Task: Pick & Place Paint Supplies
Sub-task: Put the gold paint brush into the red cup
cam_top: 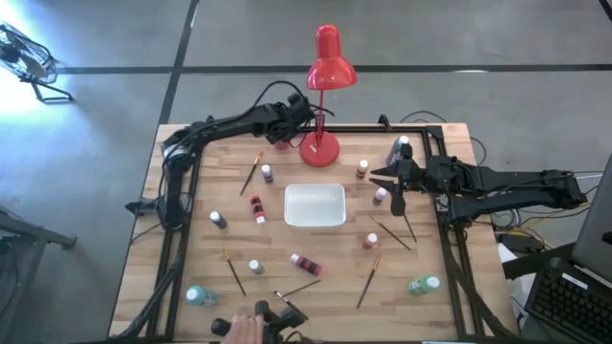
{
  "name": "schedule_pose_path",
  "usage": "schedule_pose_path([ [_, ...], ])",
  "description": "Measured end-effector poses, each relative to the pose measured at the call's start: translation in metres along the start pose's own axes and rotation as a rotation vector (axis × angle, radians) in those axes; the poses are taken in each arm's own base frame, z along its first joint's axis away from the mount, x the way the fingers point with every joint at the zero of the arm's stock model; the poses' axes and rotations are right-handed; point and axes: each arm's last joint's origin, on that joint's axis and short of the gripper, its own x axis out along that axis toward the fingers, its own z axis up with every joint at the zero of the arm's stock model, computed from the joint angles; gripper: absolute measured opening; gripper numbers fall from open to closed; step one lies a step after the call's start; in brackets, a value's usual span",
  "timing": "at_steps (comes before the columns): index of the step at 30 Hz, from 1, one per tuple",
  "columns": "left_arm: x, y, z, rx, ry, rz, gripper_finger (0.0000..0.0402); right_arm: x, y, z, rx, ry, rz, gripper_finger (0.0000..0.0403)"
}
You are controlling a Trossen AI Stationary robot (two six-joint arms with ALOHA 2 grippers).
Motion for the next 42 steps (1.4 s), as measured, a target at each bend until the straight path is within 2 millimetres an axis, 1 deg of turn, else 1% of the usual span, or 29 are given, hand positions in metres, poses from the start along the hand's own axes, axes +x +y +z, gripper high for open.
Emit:
schedule_pose_path([
  [6, 0.005, 0.0, 0.008, 0.009, -0.005, -0.011, 0.0003, 0.0, 0.0, 0.0, 0.002, 0.002, 0.001, 0.0105],
  [14, 0.001, 0.0, 0.006, -0.059, -0.019, -0.003, 0.0047, 0.0, 0.0, -0.001, 0.0, 0.002, 0.001, 0.013],
  [19, -0.002, 0.001, 0.009, -0.068, -0.031, 0.006, 0.0068, 0.0, 0.0, -0.001, 0.002, 0.002, 0.001, 0.0142],
  [22, -0.008, 0.002, 0.009, -0.107, 0.018, 0.017, 0.0074, 0.0, 0.0, -0.001, 0.002, 0.003, 0.001, 0.0148],
  [24, -0.016, 0.004, 0.003, -0.157, 0.042, 0.03, 0.0075, 0.0, 0.0, -0.001, 0.002, 0.003, 0.001, 0.0152],
  [26, -0.027, 0.005, -0.007, -0.214, 0.037, 0.046, 0.0074, 0.0, 0.0, -0.001, 0.002, 0.003, 0.001, 0.0155],
  [31, -0.062, 0.0, -0.037, -0.392, -0.064, 0.11, 0.0074, 0.0, 0.0, -0.001, 0.007, 0.004, 0.001, 0.0161],
  [38, -0.107, -0.014, -0.075, -0.708, -0.14, 0.193, 0.0076, 0.0, 0.0, -0.001, 0.025, 0.003, 0.001, 0.0162],
  [40, -0.119, -0.02, -0.084, -0.811, -0.198, 0.198, 0.0076, 0.0, 0.0, -0.001, 0.028, 0.003, 0.002, 0.0156],
  [42, -0.129, -0.028, -0.093, -0.912, -0.298, 0.178, 0.0076, 0.0, 0.0, -0.001, 0.029, 0.002, 0.003, 0.015],
])
